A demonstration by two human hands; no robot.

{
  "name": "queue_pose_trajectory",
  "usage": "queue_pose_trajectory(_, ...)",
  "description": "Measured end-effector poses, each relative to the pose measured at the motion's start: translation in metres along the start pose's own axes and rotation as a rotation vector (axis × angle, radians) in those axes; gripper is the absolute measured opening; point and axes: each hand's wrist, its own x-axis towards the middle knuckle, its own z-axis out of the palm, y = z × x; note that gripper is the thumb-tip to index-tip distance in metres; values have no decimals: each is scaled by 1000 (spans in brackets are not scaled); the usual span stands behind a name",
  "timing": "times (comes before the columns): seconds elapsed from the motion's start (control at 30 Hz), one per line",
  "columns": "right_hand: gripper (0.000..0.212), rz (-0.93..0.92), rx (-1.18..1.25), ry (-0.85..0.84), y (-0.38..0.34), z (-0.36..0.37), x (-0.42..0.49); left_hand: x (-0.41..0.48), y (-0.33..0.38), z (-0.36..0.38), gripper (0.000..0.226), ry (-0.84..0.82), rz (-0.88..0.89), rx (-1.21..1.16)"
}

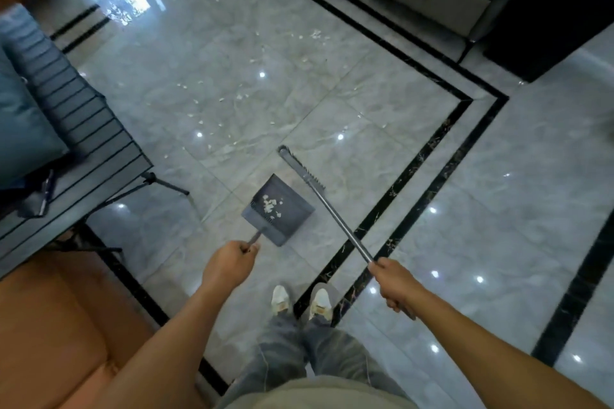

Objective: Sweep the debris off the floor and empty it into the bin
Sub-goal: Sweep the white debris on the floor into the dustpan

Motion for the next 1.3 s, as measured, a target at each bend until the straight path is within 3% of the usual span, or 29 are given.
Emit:
queue_pose_trajectory(0.23,28,69,235,77,-11,-22,6,27,68,-22,49,74,69,-6)
queue_pose_trajectory(0.47,37,211,413,59,-88,-77,54,82,114,-48,51,121,48,-110)
queue_pose_trajectory(0.63,40,243,274,91,-157,-134,101,138,158,-58,43,83,14,-156)
queue_pose_trajectory(0.8,44,273,247,4,-217,-164,141,171,188,-74,43,48,-26,-96)
queue_pose_trajectory(1.1,44,200,-134,-107,-315,-239,240,211,242,-77,39,24,-152,-61)
queue_pose_trajectory(1.3,38,303,-370,-183,-362,-331,302,211,312,-60,41,80,-289,-178)
